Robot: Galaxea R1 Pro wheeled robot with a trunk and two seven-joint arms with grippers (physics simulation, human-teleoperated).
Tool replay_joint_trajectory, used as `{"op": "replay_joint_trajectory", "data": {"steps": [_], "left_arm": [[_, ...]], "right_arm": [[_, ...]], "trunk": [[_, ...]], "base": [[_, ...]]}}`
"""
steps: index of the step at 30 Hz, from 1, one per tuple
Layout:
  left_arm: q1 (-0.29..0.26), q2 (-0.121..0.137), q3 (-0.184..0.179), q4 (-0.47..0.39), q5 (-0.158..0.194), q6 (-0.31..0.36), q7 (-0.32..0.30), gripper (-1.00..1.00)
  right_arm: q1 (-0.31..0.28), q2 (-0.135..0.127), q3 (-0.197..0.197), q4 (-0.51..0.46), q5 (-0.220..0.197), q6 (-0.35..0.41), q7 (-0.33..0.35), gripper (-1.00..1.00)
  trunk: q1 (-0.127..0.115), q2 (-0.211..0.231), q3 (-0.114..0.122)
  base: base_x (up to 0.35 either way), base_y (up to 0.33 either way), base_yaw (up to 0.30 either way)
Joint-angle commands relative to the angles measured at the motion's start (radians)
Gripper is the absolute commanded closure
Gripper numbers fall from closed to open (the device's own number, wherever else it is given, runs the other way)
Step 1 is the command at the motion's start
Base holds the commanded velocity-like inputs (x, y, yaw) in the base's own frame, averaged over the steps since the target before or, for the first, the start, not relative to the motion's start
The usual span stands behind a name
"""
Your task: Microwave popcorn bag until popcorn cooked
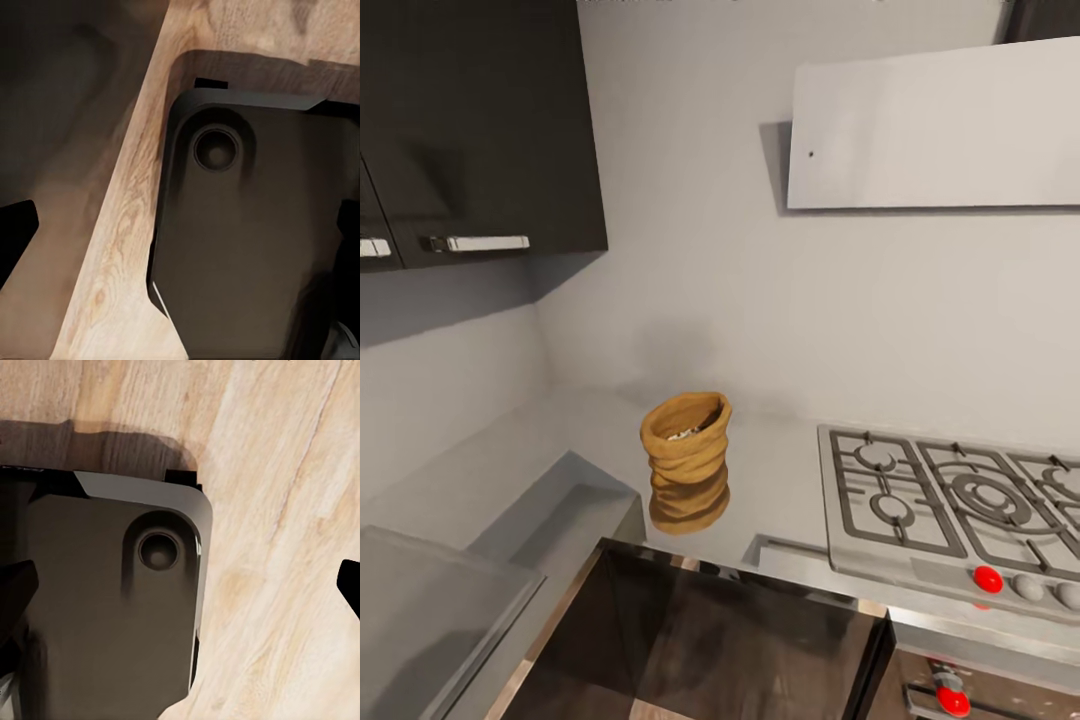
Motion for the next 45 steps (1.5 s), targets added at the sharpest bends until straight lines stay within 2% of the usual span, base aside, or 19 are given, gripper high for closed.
{"op": "replay_joint_trajectory", "data": {"steps": [1,33,36,45], "left_arm": [[0.000,0.000,0.003,-0.001,0.010,-0.003,0.000,-1.00],[0.000,0.000,0.004,0.003,0.011,-0.011,0.000,-1.00],[0.000,-0.003,0.007,0.014,0.013,-0.012,-0.006,-1.00],[0.000,-0.004,0.007,0.022,0.012,-0.014,-0.006,-1.00]], "right_arm": [[-0.002,0.000,0.003,0.003,0.004,-0.004,0.002,-1.00],[-0.002,-0.001,0.003,0.003,0.004,-0.004,0.002,-1.00],[0.010,-0.008,0.015,0.014,0.000,-0.016,-0.002,-1.00],[0.009,-0.009,0.009,0.003,0.004,-0.034,-0.002,-1.00]], "trunk": [[-0.004,0.006,0.002],[-0.127,0.230,0.102],[-0.127,0.230,0.102],[-0.127,0.230,0.102]], "base": [[0.000,0.000,0.000],[0.000,0.000,0.000],[0.000,0.000,0.000],[-0.089,0.000,0.000]]}}
